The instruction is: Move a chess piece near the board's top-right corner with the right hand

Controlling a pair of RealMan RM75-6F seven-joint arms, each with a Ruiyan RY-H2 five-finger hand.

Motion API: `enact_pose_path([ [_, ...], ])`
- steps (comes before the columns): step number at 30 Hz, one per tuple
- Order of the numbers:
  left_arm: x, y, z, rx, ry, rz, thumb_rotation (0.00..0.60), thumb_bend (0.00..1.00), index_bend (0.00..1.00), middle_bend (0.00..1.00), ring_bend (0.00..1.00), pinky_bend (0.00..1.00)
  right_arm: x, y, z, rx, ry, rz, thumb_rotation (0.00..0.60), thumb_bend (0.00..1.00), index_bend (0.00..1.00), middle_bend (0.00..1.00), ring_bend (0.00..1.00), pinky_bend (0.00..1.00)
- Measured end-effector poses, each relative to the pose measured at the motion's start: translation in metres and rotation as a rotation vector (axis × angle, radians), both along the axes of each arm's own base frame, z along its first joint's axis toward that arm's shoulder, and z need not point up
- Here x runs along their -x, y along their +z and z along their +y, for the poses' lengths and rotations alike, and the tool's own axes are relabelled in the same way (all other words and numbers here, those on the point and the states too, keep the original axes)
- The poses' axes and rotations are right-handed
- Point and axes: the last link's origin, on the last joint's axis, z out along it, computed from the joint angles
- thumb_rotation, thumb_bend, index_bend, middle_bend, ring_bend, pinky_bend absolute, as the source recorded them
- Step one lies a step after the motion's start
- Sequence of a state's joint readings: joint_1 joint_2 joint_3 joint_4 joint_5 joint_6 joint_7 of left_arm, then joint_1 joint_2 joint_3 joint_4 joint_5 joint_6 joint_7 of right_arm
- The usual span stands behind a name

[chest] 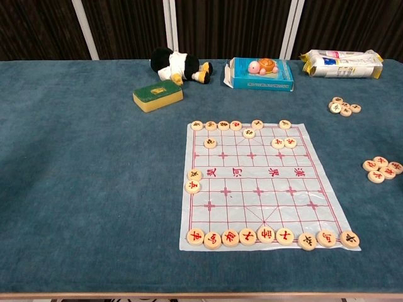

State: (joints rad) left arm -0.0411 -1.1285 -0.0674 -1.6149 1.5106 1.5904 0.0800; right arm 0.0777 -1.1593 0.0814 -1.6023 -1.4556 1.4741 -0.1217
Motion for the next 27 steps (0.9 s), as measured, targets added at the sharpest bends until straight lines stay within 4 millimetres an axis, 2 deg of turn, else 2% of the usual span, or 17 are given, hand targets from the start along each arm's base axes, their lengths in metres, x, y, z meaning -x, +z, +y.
enact_pose_path([
  [27, 0.0011, 0.0042, -0.0018, -0.009, 0.003, 0.000, 0.600, 0.05, 0.02, 0.00, 0.00, 0.05, -0.0021, 0.0017, 0.0025, -0.013, 0.004, -0.026, 0.600, 0.37, 0.12, 0.00, 0.02, 0.04],
])
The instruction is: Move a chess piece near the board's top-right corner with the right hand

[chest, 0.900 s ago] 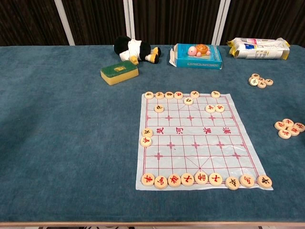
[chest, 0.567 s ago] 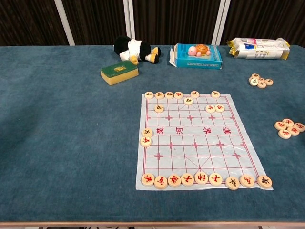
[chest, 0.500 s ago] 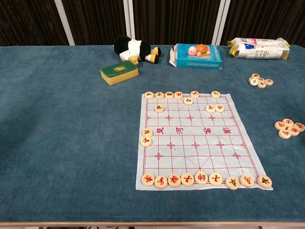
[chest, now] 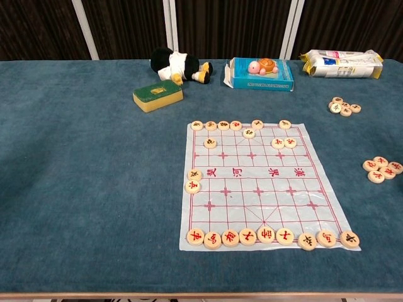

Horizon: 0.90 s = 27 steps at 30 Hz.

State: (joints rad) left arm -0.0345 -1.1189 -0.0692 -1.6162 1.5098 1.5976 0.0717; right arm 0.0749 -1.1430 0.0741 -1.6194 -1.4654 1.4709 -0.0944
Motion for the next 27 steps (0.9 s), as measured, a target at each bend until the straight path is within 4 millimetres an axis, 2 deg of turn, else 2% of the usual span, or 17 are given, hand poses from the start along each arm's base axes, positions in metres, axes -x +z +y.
enact_pose_path([
  [13, -0.001, -0.002, 0.001, 0.004, -0.007, 0.000, 0.600, 0.05, 0.02, 0.00, 0.00, 0.05, -0.007, -0.004, -0.004, -0.031, -0.034, -0.050, 0.600, 0.37, 0.12, 0.00, 0.01, 0.04],
  [21, -0.002, -0.004, 0.001, 0.005, -0.004, 0.002, 0.600, 0.05, 0.02, 0.00, 0.00, 0.05, -0.031, 0.002, -0.040, -0.109, -0.021, 0.012, 0.600, 0.37, 0.12, 0.00, 0.01, 0.04],
  [27, -0.002, -0.007, 0.000, 0.014, -0.007, 0.010, 0.600, 0.05, 0.02, 0.00, 0.00, 0.05, -0.054, -0.002, -0.071, -0.240, -0.048, 0.001, 0.600, 0.37, 0.16, 0.00, 0.01, 0.04],
])
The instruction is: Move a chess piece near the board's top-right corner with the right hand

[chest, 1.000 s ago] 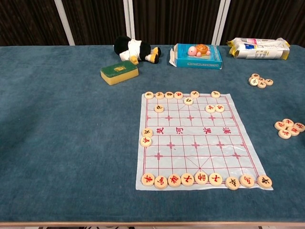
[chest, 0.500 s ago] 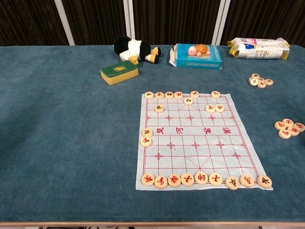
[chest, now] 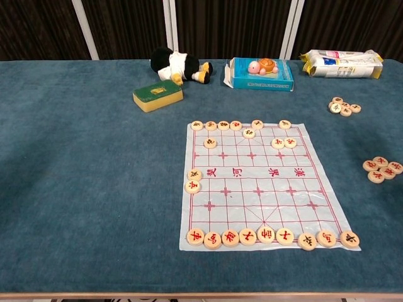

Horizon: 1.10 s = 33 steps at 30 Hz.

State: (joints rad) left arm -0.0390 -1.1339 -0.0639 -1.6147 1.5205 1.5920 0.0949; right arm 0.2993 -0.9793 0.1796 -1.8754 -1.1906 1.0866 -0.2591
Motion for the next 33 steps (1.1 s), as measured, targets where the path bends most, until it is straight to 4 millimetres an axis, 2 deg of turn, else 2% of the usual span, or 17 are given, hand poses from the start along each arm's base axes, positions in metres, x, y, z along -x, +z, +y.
enact_pose_path([
  [4, 0.000, -0.001, 0.000, -0.001, 0.003, 0.001, 0.600, 0.05, 0.02, 0.00, 0.00, 0.05, -0.020, -0.005, -0.025, -0.040, 0.002, -0.014, 0.600, 0.37, 0.18, 0.00, 0.01, 0.04],
  [7, 0.000, -0.001, 0.001, 0.000, 0.004, 0.003, 0.600, 0.05, 0.02, 0.00, 0.00, 0.05, -0.038, -0.015, -0.044, -0.048, 0.015, -0.018, 0.600, 0.37, 0.19, 0.00, 0.02, 0.04],
  [13, 0.002, -0.001, 0.002, 0.003, 0.009, 0.012, 0.600, 0.05, 0.02, 0.00, 0.00, 0.05, -0.068, -0.054, -0.069, -0.106, 0.001, -0.029, 0.600, 0.37, 0.23, 0.00, 0.01, 0.04],
  [17, 0.004, 0.000, 0.003, -0.002, 0.016, 0.011, 0.600, 0.05, 0.02, 0.00, 0.00, 0.05, -0.085, -0.090, -0.081, -0.153, -0.018, -0.022, 0.600, 0.37, 0.25, 0.00, 0.01, 0.04],
  [23, 0.005, 0.001, 0.006, -0.009, 0.019, 0.009, 0.600, 0.05, 0.02, 0.00, 0.00, 0.05, -0.099, -0.133, -0.094, -0.170, -0.053, -0.006, 0.600, 0.37, 0.28, 0.00, 0.01, 0.04],
  [33, 0.006, 0.003, 0.007, -0.015, 0.024, 0.004, 0.600, 0.05, 0.02, 0.00, 0.00, 0.05, -0.111, -0.170, -0.112, -0.155, -0.077, 0.026, 0.600, 0.37, 0.32, 0.00, 0.01, 0.04],
])
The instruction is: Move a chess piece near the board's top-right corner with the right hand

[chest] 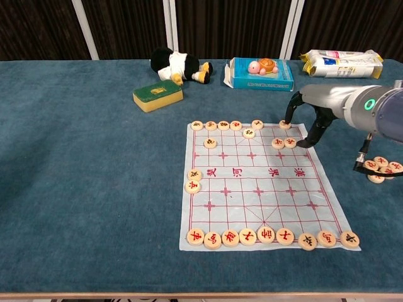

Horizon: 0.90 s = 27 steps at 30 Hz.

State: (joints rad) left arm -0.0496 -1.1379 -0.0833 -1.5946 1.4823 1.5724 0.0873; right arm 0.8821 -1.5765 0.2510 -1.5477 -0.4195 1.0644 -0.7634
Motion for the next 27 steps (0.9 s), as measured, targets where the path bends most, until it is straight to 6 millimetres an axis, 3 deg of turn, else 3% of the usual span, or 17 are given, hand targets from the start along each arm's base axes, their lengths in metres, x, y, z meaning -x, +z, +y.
enact_pose_path([
  [11, 0.000, 0.002, 0.001, -0.007, 0.004, -0.002, 0.600, 0.05, 0.02, 0.00, 0.00, 0.05, 0.008, -0.015, -0.014, 0.016, -0.041, 0.028, 0.600, 0.37, 0.38, 0.00, 0.02, 0.04],
  [27, 0.000, 0.000, 0.003, -0.009, 0.009, -0.001, 0.600, 0.05, 0.02, 0.00, 0.00, 0.05, 0.015, -0.026, -0.019, 0.012, -0.052, 0.034, 0.600, 0.37, 0.43, 0.00, 0.02, 0.04],
])
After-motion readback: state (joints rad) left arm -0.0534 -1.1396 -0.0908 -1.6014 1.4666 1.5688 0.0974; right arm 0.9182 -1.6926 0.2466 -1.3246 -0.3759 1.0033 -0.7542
